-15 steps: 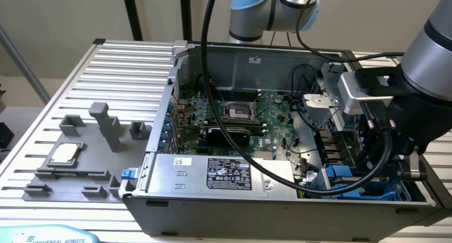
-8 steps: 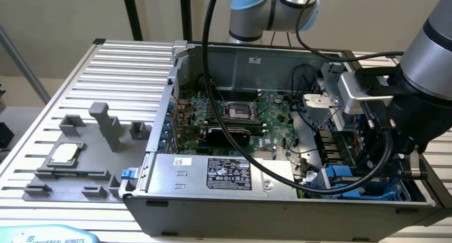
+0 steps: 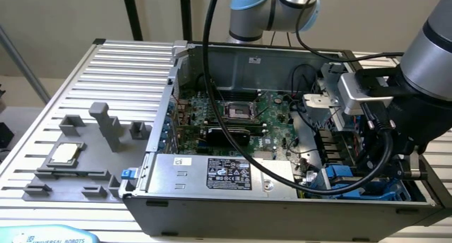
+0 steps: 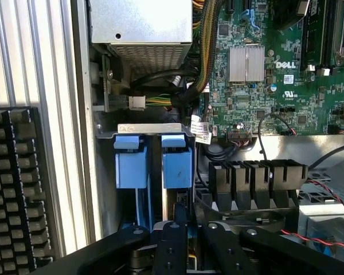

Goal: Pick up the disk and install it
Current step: 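Insert the second disk wire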

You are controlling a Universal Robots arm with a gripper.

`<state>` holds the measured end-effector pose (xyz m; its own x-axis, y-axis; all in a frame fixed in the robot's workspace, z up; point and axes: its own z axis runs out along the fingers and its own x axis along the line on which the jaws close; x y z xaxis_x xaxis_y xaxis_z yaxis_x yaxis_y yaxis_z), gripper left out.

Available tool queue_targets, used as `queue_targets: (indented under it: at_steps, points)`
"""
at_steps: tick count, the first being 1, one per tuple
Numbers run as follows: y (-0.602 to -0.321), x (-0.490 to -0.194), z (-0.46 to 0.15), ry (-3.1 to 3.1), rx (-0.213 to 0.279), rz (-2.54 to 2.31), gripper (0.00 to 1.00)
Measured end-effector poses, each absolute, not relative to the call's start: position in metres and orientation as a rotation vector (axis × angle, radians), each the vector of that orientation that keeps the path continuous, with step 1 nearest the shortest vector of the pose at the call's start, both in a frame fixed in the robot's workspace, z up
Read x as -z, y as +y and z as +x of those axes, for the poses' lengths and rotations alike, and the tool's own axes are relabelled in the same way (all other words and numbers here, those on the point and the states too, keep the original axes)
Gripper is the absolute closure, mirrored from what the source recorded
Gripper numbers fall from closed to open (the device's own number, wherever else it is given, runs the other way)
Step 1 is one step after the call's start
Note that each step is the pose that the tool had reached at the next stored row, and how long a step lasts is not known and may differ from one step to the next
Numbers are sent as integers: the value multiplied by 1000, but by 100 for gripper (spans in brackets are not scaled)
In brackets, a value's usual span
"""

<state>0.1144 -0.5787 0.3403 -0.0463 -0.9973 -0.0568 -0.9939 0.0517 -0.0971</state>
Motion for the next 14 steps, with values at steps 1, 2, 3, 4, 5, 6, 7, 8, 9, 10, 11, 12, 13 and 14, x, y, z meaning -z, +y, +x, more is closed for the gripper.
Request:
queue_targets:
  at_steps: [1, 2, 3, 4, 5, 6, 7, 8, 9, 10, 11, 12, 13, 14]
  points:
    - [-579, -340, 114, 2197, 47, -2091, 84]
    - [-579, -339, 114, 2197, 48, -2091, 84]
    - [-579, -339, 114, 2197, 48, -2091, 84]
    - [-579, -338, 114, 2197, 48, -2091, 84]
    - [-579, -337, 114, 2197, 48, -2091, 84]
    - [-579, -337, 114, 2197, 48, -2091, 84]
    - [-579, -336, 114, 2197, 48, -2091, 84]
    - [-579, -336, 114, 2197, 48, -2091, 84]
    - [-579, -335, 114, 2197, 48, -2092, 84]
    - [-579, -335, 114, 2197, 48, -2092, 84]
    - [-579, -335, 114, 2197, 48, -2092, 84]
    - [-579, -335, 114, 2197, 48, -2091, 84]
    - [-579, -335, 114, 2197, 47, -2091, 82]
    - [-579, -335, 114, 2196, 47, -2091, 82]
